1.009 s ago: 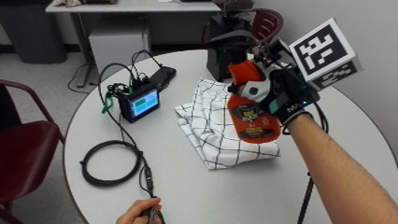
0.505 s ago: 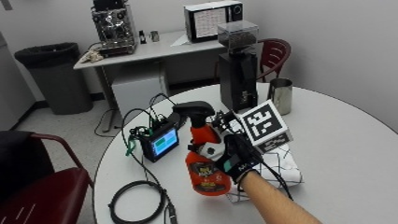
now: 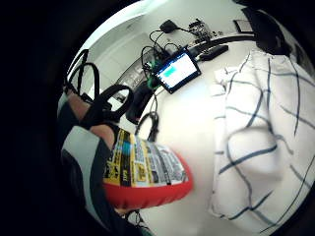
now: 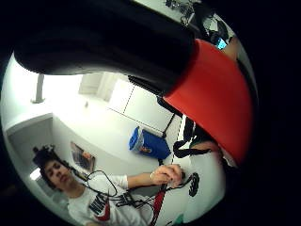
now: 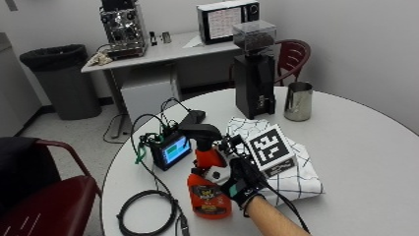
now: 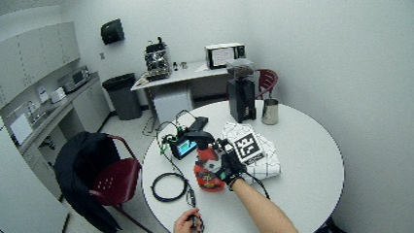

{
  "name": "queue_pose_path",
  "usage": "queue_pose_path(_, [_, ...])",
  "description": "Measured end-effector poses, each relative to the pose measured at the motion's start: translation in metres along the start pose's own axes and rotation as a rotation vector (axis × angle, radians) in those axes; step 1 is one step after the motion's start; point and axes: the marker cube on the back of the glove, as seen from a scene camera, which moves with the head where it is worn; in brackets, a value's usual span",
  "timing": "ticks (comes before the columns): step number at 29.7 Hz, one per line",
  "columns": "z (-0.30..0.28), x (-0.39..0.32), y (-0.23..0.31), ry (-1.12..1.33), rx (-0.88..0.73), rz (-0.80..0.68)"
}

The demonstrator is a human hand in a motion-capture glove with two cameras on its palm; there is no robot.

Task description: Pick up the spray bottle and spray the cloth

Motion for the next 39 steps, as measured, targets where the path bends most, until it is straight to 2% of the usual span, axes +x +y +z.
queue_pose_path(10, [0.003,-0.006,0.005,-0.035,-0.021,0.005])
queue_pose_path(14, [0.003,-0.004,0.01,-0.039,-0.036,-0.036])
queue_pose_path(23, [-0.039,-0.015,0.031,-0.061,-0.037,-0.058])
queue_pose_path(27, [-0.075,-0.009,0.057,0.077,-0.05,-0.054])
queue_pose_path(33, [-0.128,0.012,0.096,0.455,-0.117,-0.008])
queue_pose_path(39, [-0.16,0.021,0.125,0.62,-0.163,0.089])
